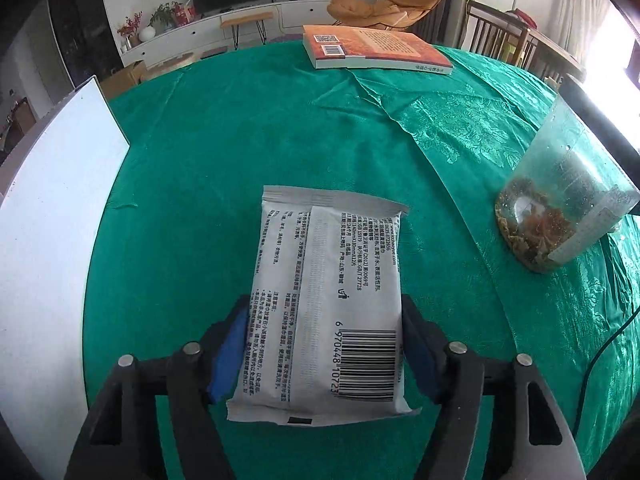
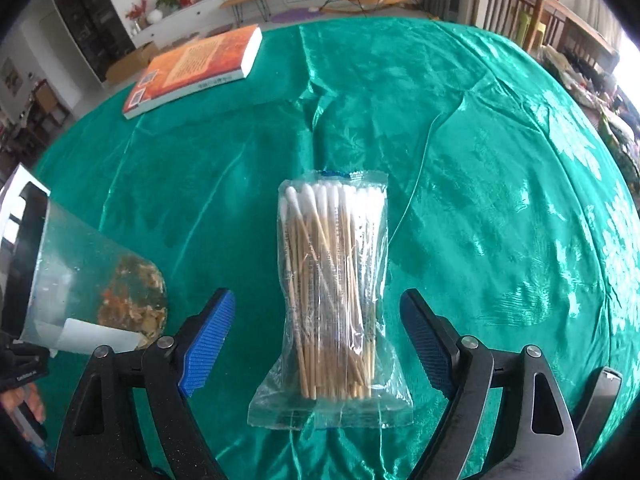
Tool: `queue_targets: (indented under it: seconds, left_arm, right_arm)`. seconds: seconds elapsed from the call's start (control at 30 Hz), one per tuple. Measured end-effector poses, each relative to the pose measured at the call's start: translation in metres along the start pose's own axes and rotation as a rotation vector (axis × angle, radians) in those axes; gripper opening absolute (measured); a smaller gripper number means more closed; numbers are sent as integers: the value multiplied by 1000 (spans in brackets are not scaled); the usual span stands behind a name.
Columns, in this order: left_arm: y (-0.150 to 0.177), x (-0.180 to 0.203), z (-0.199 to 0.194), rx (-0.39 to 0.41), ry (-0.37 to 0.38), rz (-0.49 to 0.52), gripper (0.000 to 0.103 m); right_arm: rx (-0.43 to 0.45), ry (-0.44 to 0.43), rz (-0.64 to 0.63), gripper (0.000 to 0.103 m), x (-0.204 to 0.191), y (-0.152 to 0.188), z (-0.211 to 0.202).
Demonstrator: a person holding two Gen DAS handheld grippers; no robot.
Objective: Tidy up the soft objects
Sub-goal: 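Carry the wipe pack and swab bag into the white box and release both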
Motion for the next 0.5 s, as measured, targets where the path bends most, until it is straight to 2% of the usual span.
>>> queue_targets:
  seconds: [0.03, 0.07, 0.2, 0.33, 0.4, 0.5]
  left_arm:
    - [0, -1, -1, 4, 22, -10, 67]
    - [1, -3, -3, 13, 48, -24, 66]
    - [4, -9, -24, 77, 182, -153, 65]
    - [4, -24, -72, 176, 262, -259, 65]
    - [4, -40, -105, 235, 275, -288, 65]
    - [11, -78, -156, 310, 228, -308, 65]
  right_arm:
    - [-5, 20, -4, 52, 2, 1, 5]
    - [27, 52, -20, 32, 3, 0, 0]
    - [89, 9, 33, 29, 10, 2, -36]
    - [181, -35, 5, 29, -10, 7, -97]
    - [217, -72, -46, 29, -42, 9, -128]
    - [251, -165, -156, 29, -113, 19, -168]
Point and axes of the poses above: each gripper's, at about its wrist camera, not at the fingertips, and z roughly the way its jaws point, x to its right, y to its underside, the point moved 6 cm from there along z, roughly the way its jaws point, and after that the axes turned 11 degrees about z, right-handed, at the moved point
